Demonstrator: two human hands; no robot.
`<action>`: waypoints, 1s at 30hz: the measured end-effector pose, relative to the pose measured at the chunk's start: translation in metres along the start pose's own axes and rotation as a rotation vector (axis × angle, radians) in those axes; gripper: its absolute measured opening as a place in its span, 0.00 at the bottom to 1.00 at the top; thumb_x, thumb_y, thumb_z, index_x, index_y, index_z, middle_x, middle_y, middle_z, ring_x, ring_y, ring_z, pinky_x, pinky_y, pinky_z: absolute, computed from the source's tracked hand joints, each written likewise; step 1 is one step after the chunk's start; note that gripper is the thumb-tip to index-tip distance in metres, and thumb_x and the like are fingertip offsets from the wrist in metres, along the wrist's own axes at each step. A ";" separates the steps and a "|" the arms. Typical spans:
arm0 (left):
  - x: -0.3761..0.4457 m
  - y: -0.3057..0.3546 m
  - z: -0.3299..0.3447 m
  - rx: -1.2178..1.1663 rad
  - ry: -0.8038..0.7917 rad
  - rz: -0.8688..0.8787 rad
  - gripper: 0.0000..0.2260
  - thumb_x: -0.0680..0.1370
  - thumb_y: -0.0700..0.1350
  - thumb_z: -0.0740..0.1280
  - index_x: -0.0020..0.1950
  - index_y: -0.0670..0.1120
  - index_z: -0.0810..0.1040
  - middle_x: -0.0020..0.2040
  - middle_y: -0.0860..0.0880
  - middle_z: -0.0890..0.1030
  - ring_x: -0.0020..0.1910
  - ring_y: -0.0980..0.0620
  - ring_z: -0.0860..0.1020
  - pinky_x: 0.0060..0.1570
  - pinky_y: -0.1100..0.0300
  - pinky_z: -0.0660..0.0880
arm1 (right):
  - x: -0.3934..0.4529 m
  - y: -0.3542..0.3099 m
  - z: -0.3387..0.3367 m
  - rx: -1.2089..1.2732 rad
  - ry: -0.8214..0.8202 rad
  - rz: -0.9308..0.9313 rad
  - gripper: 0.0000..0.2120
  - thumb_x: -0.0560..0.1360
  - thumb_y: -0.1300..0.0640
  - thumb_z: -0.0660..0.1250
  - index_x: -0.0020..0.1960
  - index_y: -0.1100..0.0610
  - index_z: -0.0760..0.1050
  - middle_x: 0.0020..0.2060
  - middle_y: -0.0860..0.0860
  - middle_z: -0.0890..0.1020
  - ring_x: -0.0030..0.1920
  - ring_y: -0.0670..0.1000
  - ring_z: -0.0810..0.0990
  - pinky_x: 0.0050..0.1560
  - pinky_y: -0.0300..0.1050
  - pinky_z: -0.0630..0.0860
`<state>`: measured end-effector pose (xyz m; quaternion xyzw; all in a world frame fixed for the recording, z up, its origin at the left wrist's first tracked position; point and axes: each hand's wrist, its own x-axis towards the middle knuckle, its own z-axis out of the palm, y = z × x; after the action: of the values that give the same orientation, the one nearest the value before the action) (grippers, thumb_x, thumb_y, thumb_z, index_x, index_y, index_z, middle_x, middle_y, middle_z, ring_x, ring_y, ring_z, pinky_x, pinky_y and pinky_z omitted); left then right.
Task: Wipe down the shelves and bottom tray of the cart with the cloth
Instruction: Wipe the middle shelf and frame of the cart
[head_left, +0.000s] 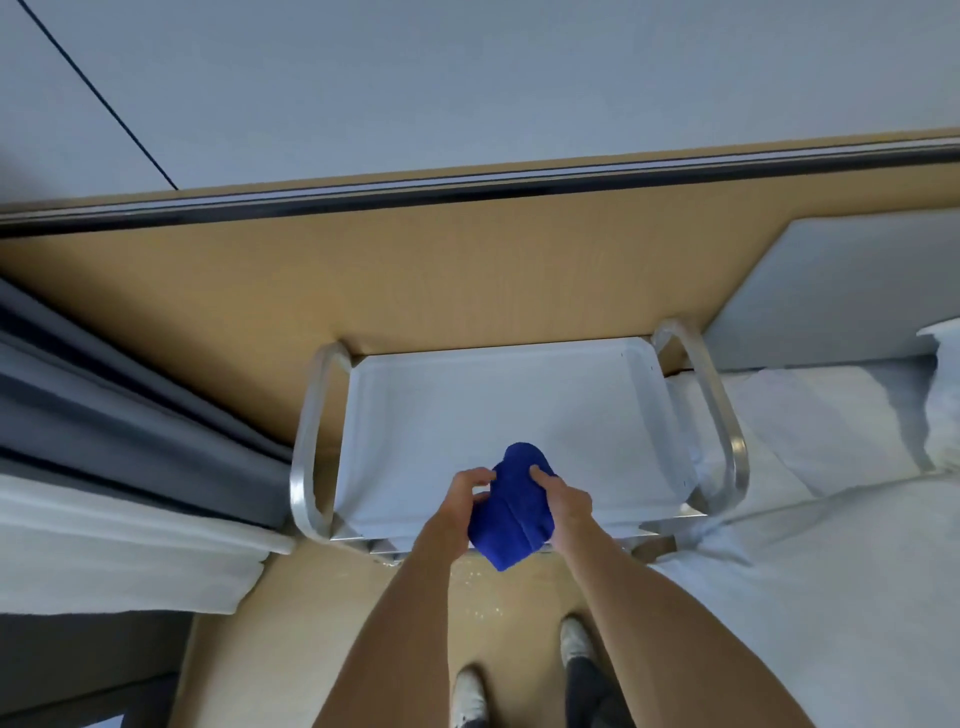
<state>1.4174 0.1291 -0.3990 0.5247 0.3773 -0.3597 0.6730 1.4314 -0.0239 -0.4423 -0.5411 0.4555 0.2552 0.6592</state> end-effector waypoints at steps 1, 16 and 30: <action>-0.008 0.000 -0.009 0.032 0.009 -0.011 0.17 0.69 0.54 0.72 0.49 0.44 0.82 0.50 0.45 0.85 0.49 0.44 0.81 0.54 0.52 0.76 | -0.011 0.000 0.003 -0.065 -0.005 -0.062 0.19 0.66 0.53 0.80 0.50 0.60 0.77 0.46 0.56 0.83 0.50 0.61 0.82 0.55 0.58 0.80; -0.061 -0.038 -0.046 0.304 0.023 0.350 0.18 0.62 0.41 0.69 0.51 0.39 0.80 0.43 0.44 0.83 0.44 0.43 0.80 0.45 0.51 0.77 | -0.085 0.045 -0.008 -0.315 0.101 -0.455 0.33 0.68 0.46 0.79 0.66 0.57 0.70 0.58 0.52 0.77 0.57 0.54 0.77 0.55 0.46 0.76; 0.020 -0.120 -0.005 0.283 0.134 0.402 0.09 0.76 0.41 0.68 0.55 0.41 0.78 0.46 0.47 0.83 0.46 0.45 0.80 0.38 0.58 0.76 | -0.005 0.120 -0.017 -0.149 0.096 -0.337 0.21 0.78 0.41 0.65 0.54 0.60 0.78 0.47 0.55 0.84 0.51 0.59 0.83 0.52 0.52 0.79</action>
<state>1.3205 0.1093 -0.4696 0.7008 0.2552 -0.2322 0.6245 1.3236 -0.0055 -0.4956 -0.6687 0.3694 0.1480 0.6281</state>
